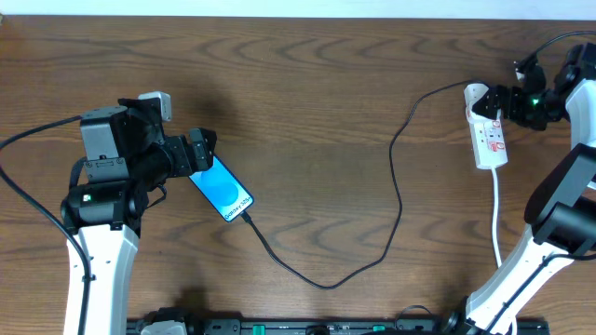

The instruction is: Plug charger to phone and switch on socket

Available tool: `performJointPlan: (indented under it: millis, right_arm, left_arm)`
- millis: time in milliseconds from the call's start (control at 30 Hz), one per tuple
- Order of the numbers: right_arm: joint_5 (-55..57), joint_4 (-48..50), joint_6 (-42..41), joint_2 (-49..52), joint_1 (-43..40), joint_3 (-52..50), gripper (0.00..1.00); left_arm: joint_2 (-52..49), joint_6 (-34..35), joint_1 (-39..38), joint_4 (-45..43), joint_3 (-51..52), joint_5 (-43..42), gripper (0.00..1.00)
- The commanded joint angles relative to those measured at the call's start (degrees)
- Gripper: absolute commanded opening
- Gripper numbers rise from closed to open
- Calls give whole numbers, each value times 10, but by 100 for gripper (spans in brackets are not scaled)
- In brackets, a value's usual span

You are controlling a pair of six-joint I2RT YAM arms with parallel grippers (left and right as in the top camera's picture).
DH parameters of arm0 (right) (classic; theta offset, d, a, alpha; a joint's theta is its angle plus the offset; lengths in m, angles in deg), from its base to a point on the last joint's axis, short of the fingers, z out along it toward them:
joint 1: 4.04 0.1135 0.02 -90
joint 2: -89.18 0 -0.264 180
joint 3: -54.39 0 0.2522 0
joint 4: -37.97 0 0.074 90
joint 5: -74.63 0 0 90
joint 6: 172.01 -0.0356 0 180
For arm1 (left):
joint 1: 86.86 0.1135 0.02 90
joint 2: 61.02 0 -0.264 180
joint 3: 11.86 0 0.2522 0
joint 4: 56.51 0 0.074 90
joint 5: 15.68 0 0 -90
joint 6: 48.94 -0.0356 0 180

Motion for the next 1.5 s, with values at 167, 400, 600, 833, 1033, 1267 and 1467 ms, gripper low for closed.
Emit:
performJointPlan:
  millis: [167,400,600,833,1033,1267,1467]
  right_arm:
    - [-48,9,3,21,9,7,99]
    - [-53,-3,2,32,15,7,99]
    - [-51,-7,-8,32,15,7,99]
    - [-43,-12,-17,32,16,7,99]
    - [-43,-12,-26,38,19,7,99]
    - [-42,-23,-30,41,29,6,99]
    - [-41,-15,-30,41,34,6,99]
  left_arm:
    - [0,-5,-2,-1,-2,0,95]
    - [0,-5,-2,-1,-2,0,95]
    - [0,-5,-2,0,-2,0,95]
    - [0,-6,-2,2,-2,0,95]
    - [0,-5,-2,3,-2,1,95]
    - [0,-5,-2,3,-2,5,95]
    - [0,-6,-2,3,-2,5,95]
